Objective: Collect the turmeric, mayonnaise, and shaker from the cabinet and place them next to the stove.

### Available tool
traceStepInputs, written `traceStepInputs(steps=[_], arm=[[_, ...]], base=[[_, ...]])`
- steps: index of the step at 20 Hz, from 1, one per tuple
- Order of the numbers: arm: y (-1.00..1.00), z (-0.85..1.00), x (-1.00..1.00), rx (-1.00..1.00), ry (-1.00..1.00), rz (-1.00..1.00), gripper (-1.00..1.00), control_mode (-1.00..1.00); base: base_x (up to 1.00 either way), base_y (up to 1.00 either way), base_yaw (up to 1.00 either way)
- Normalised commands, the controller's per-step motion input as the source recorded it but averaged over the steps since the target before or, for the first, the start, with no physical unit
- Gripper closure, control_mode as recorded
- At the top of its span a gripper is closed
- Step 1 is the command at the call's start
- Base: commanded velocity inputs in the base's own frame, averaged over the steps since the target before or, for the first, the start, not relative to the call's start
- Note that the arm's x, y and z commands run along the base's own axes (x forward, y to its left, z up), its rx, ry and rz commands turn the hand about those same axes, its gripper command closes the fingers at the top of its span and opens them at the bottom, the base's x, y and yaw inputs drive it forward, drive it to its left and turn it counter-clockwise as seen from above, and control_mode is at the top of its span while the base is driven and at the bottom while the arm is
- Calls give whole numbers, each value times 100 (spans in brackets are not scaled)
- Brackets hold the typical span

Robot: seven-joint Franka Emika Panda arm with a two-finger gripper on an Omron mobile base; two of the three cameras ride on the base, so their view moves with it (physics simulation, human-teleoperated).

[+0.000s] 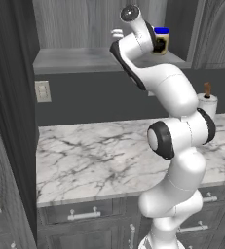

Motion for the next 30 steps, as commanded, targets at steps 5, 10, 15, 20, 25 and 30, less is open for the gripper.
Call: traceStepInputs(steps=[5,10,15,20,25,30], arm=[[-18,-1,9,1,0,0,-100,-100],[-10,-2,5,0,0,0,-100,-100],[0,-1,2,0,0,0,-100,-100],[0,-2,6,0,0,0,-100,-100],[0,-1,9,0,0,0,-100,-100],[0,-3,9,0,0,0,-100,-100]], base=[[0,0,0],[0,0,0],[0,0,0],[0,0,0],[0,0,0],[0,0,0]])
